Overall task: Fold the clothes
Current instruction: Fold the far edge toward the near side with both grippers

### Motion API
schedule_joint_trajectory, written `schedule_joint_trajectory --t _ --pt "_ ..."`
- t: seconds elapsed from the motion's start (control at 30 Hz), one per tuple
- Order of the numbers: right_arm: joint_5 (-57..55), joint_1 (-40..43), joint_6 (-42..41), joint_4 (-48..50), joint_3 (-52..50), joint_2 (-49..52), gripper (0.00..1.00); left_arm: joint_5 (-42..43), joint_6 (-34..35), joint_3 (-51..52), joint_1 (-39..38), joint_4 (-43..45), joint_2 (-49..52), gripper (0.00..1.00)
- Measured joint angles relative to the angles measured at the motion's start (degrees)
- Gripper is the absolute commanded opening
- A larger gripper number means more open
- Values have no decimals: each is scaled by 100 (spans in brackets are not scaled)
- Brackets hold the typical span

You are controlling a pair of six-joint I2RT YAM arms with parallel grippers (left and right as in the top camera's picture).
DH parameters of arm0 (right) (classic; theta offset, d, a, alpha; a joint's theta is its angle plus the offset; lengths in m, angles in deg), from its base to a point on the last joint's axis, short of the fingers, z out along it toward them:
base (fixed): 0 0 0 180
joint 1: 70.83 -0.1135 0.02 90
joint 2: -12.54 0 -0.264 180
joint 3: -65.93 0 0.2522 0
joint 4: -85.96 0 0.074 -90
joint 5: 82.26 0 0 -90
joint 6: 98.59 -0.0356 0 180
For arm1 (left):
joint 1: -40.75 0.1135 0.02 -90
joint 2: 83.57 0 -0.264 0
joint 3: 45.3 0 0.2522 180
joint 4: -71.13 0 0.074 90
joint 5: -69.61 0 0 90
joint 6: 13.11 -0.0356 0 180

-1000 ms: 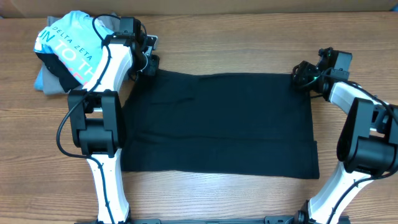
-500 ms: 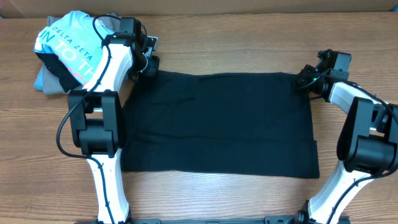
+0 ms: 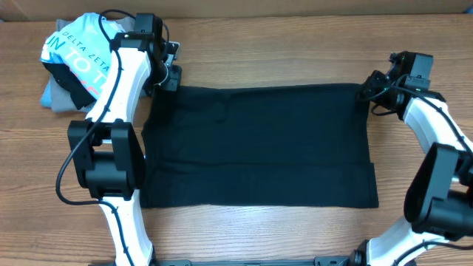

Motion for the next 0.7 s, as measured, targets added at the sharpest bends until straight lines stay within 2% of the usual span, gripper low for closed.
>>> schedule_joint_trajectory --t 0.33,0.53,0.7 --pt "-225 79 -160 -1534 0 -533 4 -79 111 -11 -2 -1353 0 4" --pt "-232 223 -168 -2581 2 -1207 4 15 90 -11 -2 -1932 -44 4" --pt "-254 238 -219 -3324 2 -1305 4 57 24 -11 -2 -2400 -260 4"
